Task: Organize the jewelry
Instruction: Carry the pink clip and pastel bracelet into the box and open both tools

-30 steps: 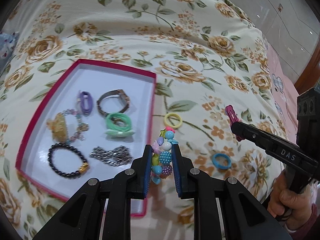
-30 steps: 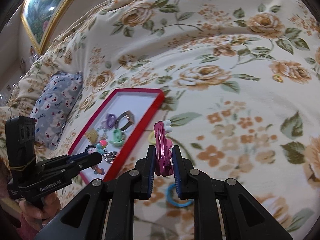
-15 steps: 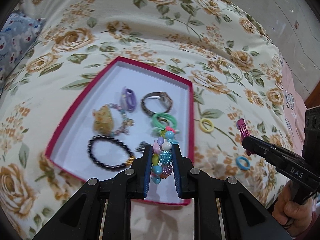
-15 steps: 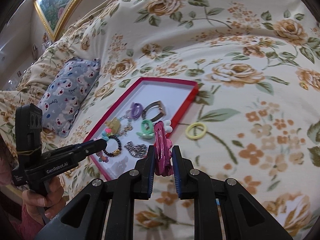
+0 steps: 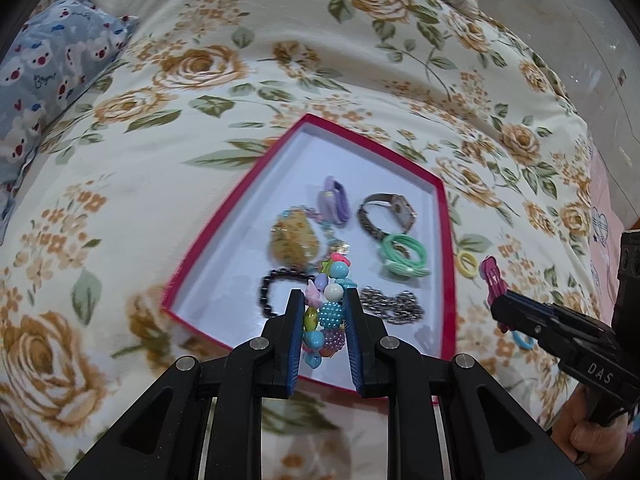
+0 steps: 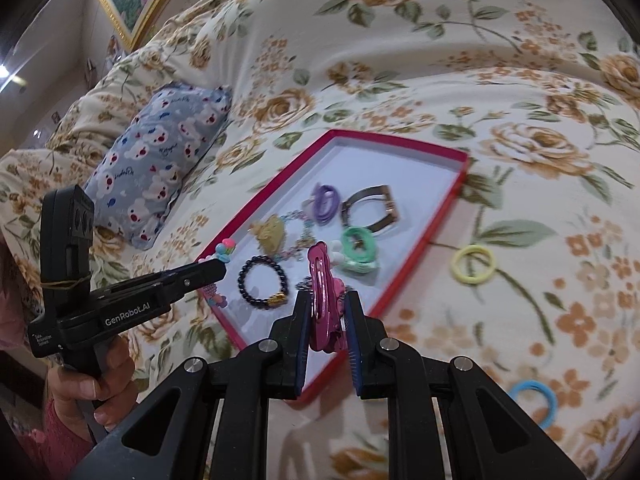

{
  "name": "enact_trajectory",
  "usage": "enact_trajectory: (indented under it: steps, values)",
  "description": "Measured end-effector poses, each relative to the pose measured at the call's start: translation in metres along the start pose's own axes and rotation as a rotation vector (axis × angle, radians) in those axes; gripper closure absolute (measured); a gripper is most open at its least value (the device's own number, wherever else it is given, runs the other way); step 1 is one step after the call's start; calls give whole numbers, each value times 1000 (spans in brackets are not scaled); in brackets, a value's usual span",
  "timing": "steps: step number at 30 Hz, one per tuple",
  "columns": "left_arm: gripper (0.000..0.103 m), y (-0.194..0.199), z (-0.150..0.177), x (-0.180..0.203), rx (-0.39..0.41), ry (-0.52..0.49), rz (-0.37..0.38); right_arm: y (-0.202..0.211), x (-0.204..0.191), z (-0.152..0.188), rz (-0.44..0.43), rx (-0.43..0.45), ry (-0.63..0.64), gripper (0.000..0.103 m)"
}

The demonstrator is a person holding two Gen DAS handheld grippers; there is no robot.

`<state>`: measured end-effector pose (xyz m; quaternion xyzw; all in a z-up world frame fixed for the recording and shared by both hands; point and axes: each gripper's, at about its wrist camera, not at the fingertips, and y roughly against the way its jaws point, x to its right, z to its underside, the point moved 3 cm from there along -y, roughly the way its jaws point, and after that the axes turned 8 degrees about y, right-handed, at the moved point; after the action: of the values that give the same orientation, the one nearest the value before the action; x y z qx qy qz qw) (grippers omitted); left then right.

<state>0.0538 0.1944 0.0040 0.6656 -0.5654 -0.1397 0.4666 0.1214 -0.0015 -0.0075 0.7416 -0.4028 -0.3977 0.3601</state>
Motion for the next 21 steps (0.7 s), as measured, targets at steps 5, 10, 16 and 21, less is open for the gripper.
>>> enact_trajectory:
  steps: [5, 10, 16, 21]
  values:
    - [85, -7, -3, -9, -3, 6, -25, -22, -13, -2, -12, -35, 21, 87]
    - [85, -23, -9, -17, -20, 4, -55, -39, -16, 0, -14, -71, 27, 87]
    - [85, -39, -14, -22, -41, -1, -81, -59, -12, 5, 3, -117, 31, 87]
    - [84, -49, -14, -22, -54, -10, -90, -69, -6, 8, 14, -143, 30, 87]
